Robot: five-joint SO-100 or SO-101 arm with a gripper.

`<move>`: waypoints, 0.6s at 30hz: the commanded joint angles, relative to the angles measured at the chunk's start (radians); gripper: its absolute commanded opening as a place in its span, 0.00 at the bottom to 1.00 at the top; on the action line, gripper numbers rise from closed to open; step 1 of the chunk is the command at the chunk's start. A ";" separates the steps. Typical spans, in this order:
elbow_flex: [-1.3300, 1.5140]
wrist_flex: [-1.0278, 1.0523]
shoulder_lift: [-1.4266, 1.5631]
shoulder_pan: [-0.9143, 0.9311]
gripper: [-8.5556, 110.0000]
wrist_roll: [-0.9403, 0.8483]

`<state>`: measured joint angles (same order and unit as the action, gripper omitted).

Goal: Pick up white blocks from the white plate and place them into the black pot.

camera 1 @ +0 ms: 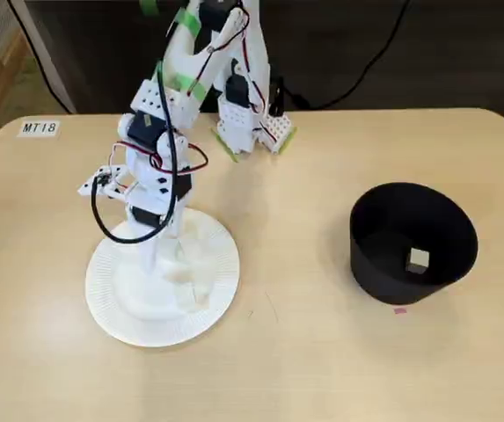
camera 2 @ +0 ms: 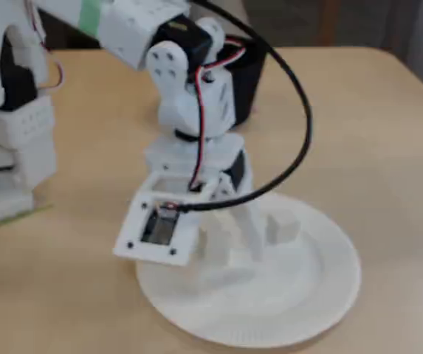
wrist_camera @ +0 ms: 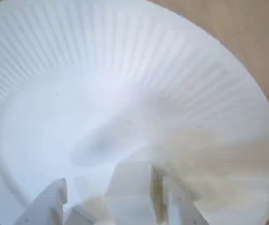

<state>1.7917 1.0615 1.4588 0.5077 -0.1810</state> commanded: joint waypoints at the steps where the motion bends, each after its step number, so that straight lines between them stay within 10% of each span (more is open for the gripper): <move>1: -0.063 -0.009 -0.021 -0.020 0.28 0.038; 10: -0.164 -0.012 -0.126 -0.035 0.05 0.095; 18: -0.209 -0.031 -0.041 -0.023 0.05 0.087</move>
<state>1.6260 1.0584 1.3315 0.4832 -0.0936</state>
